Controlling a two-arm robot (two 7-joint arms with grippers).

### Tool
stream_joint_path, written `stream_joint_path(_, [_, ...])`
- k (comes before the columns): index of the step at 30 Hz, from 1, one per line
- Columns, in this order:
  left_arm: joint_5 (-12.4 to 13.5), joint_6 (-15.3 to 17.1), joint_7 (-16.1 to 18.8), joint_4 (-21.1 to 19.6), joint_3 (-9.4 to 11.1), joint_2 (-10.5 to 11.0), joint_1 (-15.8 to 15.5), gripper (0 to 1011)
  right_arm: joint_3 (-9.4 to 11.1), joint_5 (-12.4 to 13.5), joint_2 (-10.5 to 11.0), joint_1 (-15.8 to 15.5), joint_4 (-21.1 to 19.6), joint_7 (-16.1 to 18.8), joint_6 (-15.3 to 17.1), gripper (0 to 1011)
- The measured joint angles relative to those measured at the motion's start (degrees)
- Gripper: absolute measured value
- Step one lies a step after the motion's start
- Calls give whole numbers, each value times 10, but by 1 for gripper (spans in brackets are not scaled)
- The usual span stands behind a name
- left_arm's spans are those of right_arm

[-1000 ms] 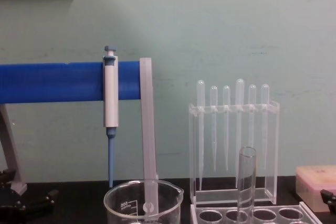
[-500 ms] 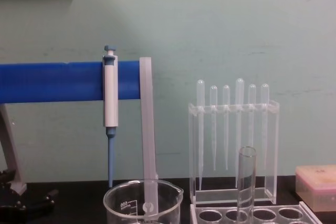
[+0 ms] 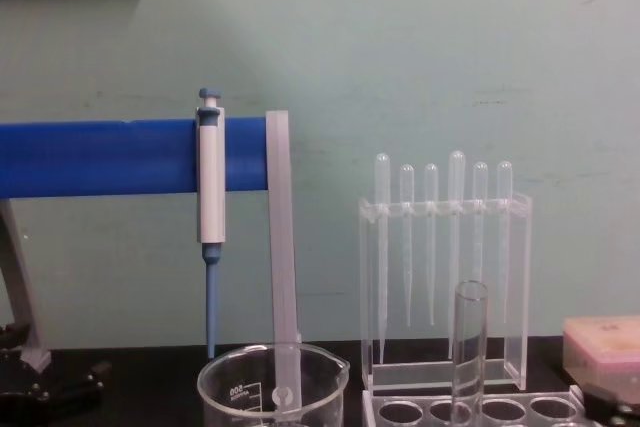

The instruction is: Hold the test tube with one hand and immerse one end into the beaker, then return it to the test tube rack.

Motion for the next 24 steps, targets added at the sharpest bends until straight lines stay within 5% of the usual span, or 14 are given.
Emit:
stream_joint_path(14, [0,0,0,0,0,0,0,1000,-49,-31,-63,45,18,53,-1,1004])
stream_joint_path(24, [0,0,0,0,0,0,0,1000,-56,-60,-104,64,54,56,-28,1004])
